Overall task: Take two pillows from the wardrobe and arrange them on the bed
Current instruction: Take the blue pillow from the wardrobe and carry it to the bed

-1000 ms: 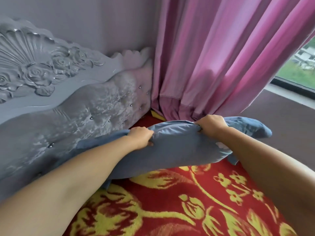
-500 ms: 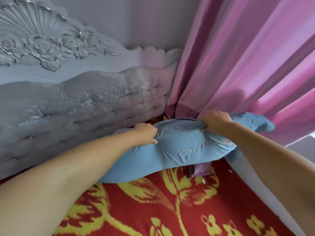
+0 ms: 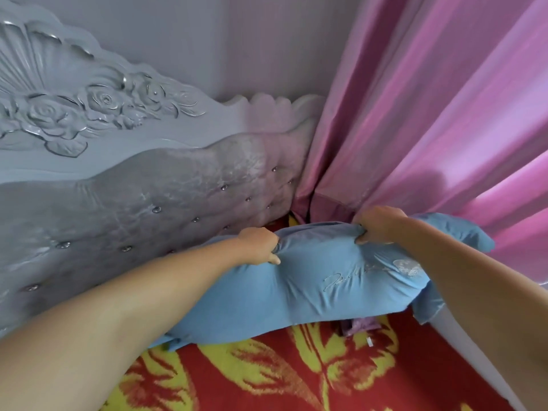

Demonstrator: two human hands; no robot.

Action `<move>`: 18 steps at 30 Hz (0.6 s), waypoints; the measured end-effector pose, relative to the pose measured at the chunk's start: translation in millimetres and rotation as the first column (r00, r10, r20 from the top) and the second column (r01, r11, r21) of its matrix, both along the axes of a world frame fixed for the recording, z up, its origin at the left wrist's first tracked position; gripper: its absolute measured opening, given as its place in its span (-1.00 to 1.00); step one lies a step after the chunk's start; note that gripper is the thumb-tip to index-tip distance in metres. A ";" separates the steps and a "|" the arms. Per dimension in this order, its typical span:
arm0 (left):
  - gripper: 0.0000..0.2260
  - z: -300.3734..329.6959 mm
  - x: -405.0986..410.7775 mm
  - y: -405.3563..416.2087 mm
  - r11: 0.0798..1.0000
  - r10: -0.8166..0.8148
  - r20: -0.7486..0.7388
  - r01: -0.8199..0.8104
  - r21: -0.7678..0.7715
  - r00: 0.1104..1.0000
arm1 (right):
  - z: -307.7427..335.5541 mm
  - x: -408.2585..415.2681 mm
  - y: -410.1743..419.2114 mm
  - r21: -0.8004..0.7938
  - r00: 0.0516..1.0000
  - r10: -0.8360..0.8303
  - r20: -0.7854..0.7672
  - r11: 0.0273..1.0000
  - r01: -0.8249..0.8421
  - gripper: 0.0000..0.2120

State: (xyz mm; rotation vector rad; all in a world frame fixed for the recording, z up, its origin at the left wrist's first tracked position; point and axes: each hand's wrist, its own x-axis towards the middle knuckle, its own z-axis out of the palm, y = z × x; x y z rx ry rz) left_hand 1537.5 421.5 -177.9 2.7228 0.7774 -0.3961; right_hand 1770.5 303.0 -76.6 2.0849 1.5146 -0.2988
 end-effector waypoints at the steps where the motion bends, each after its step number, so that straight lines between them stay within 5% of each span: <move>1: -0.60 -2.2 1.4 4.6 1.000 0.003 0.002 -0.003 -0.009 1.000 | -2.0 1.2 4.2 -0.014 1.000 0.002 -0.004 1.000 -0.002 -0.75; 10: -0.56 -11.5 37.6 24.3 0.914 0.137 -0.028 -0.137 -0.381 0.990 | -18.5 52.1 36.9 -0.211 0.991 -0.002 -0.132 0.977 -0.026 -0.59; 18: -0.59 -40.4 106.4 74.2 0.821 0.355 -0.104 -0.363 -0.441 0.929 | -56.4 142.8 158.0 -0.282 0.963 0.190 -0.189 0.929 -0.238 -0.53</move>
